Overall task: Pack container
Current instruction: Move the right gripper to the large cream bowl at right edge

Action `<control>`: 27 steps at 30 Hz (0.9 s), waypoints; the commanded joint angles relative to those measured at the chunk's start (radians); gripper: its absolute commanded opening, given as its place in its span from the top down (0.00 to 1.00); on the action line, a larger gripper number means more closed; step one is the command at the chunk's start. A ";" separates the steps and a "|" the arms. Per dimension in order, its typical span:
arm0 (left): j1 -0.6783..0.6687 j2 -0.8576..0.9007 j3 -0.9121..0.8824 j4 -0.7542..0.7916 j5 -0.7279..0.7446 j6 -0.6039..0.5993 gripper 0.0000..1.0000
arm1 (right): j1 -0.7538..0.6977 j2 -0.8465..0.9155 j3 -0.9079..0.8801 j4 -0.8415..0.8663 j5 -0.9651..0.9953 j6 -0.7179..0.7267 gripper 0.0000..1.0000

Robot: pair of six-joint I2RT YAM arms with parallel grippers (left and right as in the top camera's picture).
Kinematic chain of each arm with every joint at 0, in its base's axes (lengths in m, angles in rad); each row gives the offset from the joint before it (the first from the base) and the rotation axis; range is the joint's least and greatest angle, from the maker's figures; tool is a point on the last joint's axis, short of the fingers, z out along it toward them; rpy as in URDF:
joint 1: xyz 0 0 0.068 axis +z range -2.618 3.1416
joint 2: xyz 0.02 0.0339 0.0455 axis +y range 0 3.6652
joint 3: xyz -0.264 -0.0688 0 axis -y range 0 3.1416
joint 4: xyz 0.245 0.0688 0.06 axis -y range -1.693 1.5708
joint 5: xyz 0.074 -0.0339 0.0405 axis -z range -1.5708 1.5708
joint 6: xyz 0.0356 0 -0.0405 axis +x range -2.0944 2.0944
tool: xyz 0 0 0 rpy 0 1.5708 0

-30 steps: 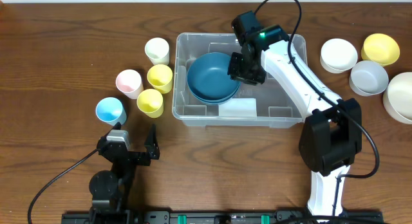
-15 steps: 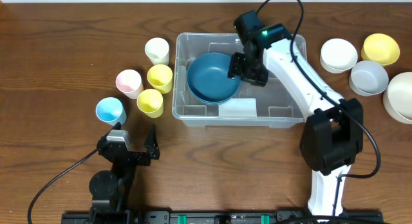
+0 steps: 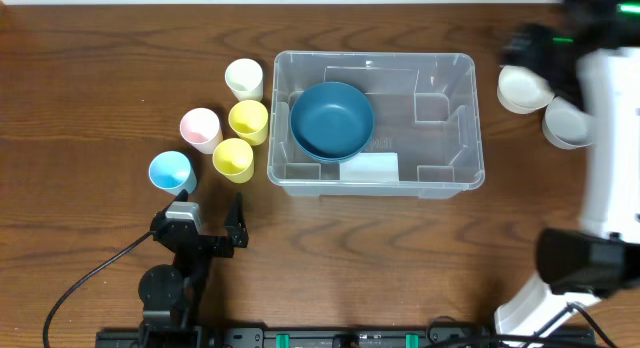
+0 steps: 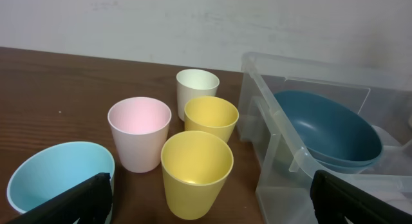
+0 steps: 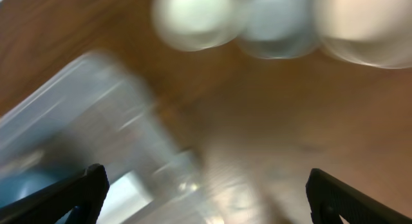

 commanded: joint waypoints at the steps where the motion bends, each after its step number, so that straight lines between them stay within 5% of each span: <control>1: 0.006 -0.006 -0.031 -0.010 -0.008 -0.005 0.02 | -0.153 0.015 -0.019 -0.021 0.053 -0.011 0.01; 15: 0.006 -0.006 -0.031 -0.010 -0.008 -0.005 0.02 | -0.595 0.021 -0.353 0.178 -0.034 -0.104 0.01; 27: 0.006 -0.006 -0.031 -0.010 -0.008 -0.005 0.02 | -0.714 0.021 -0.580 0.436 -0.130 -0.179 0.01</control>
